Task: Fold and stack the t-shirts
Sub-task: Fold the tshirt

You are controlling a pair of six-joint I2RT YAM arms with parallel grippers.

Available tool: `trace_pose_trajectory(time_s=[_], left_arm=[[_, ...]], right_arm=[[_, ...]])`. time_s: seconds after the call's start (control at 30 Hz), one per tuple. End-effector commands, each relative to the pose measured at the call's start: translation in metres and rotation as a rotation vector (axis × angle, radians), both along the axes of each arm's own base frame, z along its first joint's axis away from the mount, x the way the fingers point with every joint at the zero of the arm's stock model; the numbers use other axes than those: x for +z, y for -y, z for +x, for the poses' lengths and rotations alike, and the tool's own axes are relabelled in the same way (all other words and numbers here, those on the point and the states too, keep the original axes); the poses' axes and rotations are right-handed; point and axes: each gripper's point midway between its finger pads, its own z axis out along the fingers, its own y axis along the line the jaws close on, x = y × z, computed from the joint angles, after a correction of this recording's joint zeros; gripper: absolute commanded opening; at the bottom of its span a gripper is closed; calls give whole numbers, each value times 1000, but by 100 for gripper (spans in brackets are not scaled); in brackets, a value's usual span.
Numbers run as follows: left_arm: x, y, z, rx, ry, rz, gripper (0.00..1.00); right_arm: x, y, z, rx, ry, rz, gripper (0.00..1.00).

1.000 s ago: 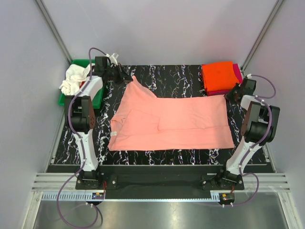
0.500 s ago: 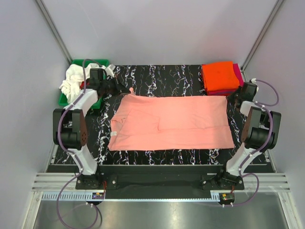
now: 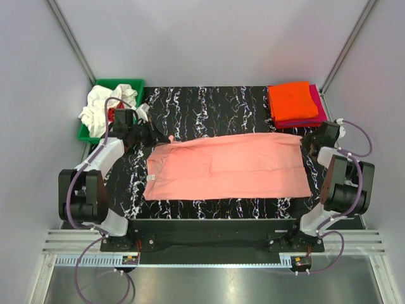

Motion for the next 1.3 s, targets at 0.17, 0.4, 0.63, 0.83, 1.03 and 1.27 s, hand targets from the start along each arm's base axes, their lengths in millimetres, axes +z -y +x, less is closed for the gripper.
trace_pose_trajectory(time_s=[0.17, 0.4, 0.63, 0.83, 1.03, 1.27], left_arm=[[2, -14, -32, 33, 17, 73, 0], [-29, -25, -58, 94, -76, 125, 0], [-14, -36, -63, 149, -3, 176, 0], [-16, -37, -74, 143, -9, 190, 0], [-45, -35, -95, 119, -104, 190, 0], [-48, -29, -104, 97, -108, 155, 0]], right_arm=[[25, 24, -16, -117, 49, -98, 2], [10, 34, -32, -190, -78, -84, 3], [3, 22, -45, -156, -129, -42, 3], [4, 16, -59, -147, -131, -42, 4], [-10, 18, -72, -160, -216, -51, 9], [9, 25, -86, -252, -292, -43, 33]])
